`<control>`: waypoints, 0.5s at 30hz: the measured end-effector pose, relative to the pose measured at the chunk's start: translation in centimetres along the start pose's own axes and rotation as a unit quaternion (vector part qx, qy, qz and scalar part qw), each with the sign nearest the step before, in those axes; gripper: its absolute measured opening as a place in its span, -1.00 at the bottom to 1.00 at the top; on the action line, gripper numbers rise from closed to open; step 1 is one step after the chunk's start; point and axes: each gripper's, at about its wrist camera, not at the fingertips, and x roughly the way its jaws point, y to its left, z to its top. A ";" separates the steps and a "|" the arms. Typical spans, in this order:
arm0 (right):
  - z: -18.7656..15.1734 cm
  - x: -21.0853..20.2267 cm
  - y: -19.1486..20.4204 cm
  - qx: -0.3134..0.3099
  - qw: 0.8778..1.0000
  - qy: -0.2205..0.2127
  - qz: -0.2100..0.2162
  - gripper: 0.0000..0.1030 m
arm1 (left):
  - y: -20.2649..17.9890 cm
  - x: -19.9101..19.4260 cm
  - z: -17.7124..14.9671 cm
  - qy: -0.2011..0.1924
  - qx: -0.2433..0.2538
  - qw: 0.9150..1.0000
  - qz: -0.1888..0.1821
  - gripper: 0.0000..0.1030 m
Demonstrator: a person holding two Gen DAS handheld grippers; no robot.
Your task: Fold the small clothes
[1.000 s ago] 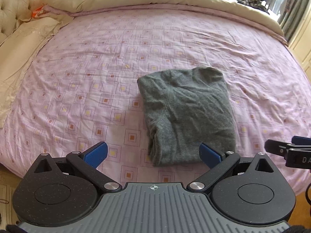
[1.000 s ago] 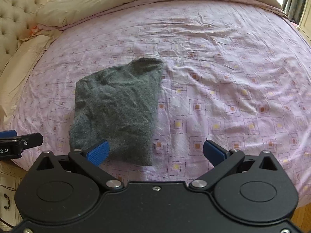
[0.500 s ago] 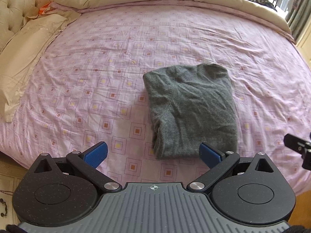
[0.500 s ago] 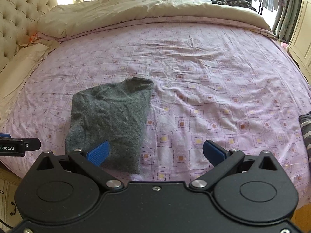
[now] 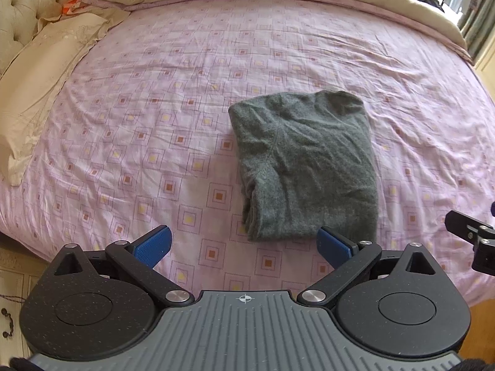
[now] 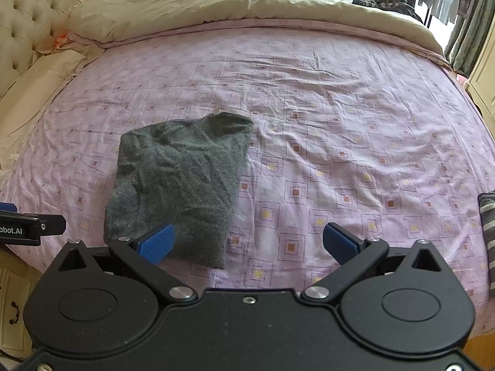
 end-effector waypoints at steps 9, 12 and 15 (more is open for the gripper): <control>-0.2 0.9 0.7 -0.001 1.000 0.021 0.023 0.98 | 0.5 1.2 -0.6 0.036 -0.013 0.999 0.000 0.96; -0.2 1.5 1.1 -0.008 0.999 0.033 0.028 0.98 | 0.7 1.5 -0.8 0.044 -0.017 0.999 0.001 0.96; -0.2 1.9 1.5 -0.012 0.998 0.041 0.035 0.98 | 0.8 1.8 -0.9 0.049 -0.018 0.999 0.006 0.96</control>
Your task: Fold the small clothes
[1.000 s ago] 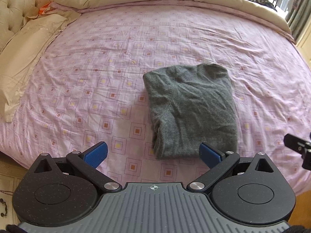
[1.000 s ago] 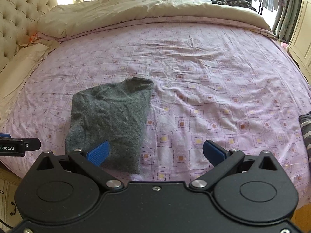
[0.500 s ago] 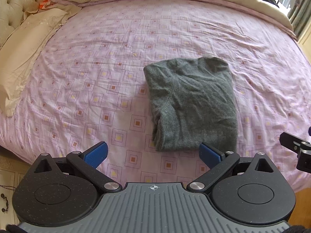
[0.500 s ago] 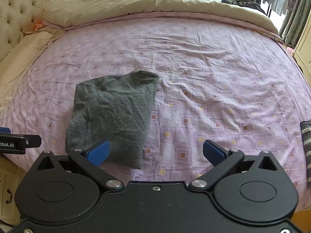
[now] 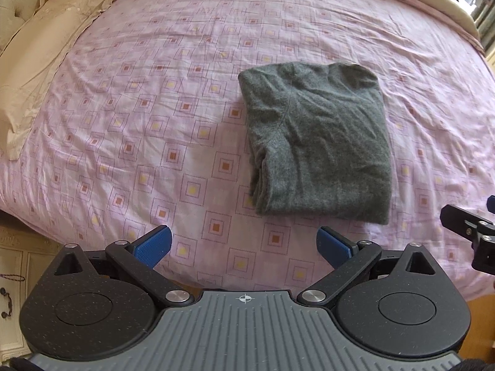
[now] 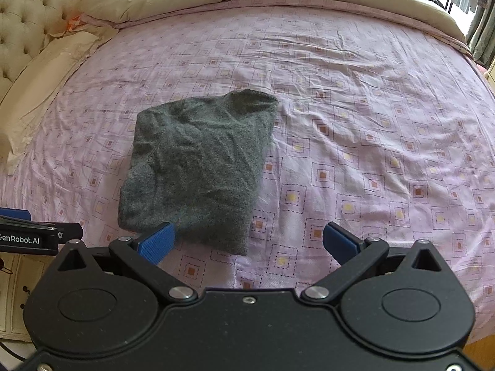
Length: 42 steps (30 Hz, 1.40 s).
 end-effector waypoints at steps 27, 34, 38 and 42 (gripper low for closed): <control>0.0 1.8 -0.3 0.049 0.999 0.021 0.001 0.98 | -0.2 2.2 -0.6 0.041 0.014 0.999 -0.001 0.96; 0.2 2.0 -0.3 0.047 0.999 0.022 0.002 0.98 | -0.5 2.4 -0.4 0.043 0.014 0.999 0.000 0.96; 0.2 2.1 -0.3 0.047 0.999 0.023 0.001 0.98 | -0.5 2.5 -0.3 0.043 0.013 0.999 0.001 0.96; 0.4 2.2 -0.4 0.046 0.999 0.025 0.002 0.98 | -0.5 2.6 -0.2 0.043 0.012 0.999 0.001 0.96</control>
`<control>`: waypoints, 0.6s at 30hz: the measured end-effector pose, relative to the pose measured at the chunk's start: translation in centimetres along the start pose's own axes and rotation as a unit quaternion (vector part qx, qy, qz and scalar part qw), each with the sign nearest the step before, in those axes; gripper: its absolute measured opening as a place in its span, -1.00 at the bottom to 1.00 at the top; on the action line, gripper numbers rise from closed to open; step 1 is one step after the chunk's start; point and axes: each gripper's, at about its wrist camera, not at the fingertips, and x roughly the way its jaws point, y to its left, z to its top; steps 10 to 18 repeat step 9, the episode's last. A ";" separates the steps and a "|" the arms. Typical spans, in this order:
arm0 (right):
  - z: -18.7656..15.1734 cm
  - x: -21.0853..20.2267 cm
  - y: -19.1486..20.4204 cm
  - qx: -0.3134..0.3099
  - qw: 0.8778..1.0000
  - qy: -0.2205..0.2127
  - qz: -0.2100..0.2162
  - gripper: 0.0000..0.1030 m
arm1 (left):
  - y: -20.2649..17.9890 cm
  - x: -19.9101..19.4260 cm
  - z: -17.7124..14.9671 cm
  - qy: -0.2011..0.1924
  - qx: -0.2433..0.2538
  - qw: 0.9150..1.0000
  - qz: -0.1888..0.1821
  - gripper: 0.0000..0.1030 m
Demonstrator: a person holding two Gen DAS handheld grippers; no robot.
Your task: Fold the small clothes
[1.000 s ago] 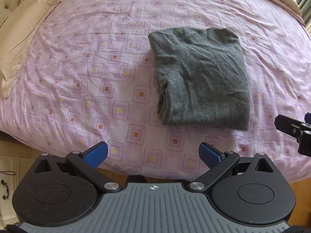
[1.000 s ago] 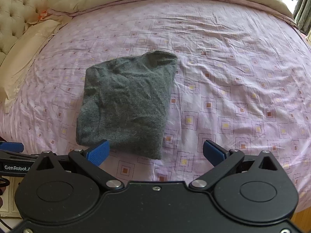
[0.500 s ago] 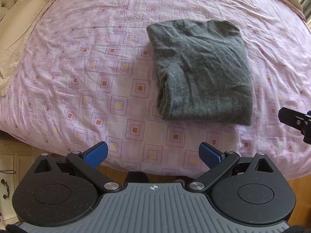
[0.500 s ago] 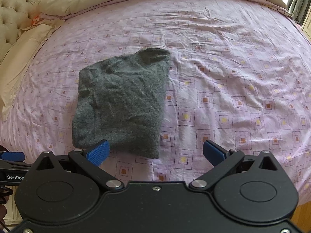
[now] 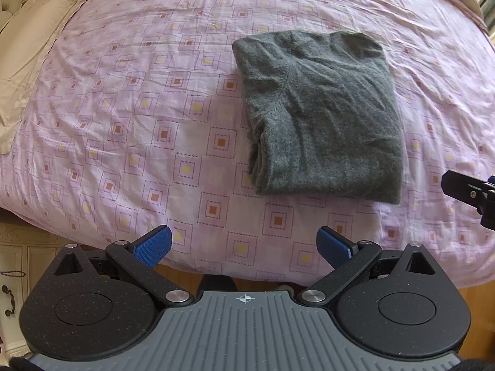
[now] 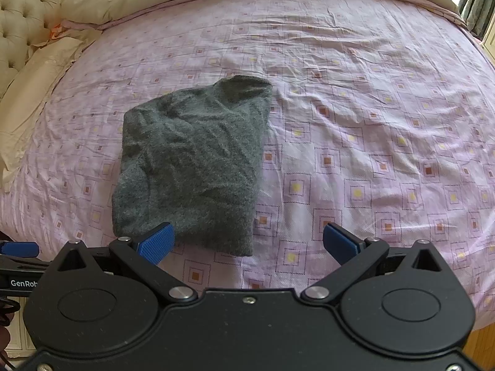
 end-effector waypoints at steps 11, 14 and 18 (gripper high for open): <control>0.4 0.6 -0.2 -0.001 1.000 0.006 0.004 0.98 | 0.1 0.0 0.4 -0.003 -0.005 1.000 0.008 0.96; 0.4 0.6 -0.2 -0.001 1.000 0.006 0.004 0.98 | 0.1 0.0 0.4 -0.003 -0.005 1.000 0.008 0.96; 0.4 0.6 -0.2 -0.001 1.000 0.006 0.004 0.98 | 0.1 0.0 0.4 -0.003 -0.005 1.000 0.008 0.96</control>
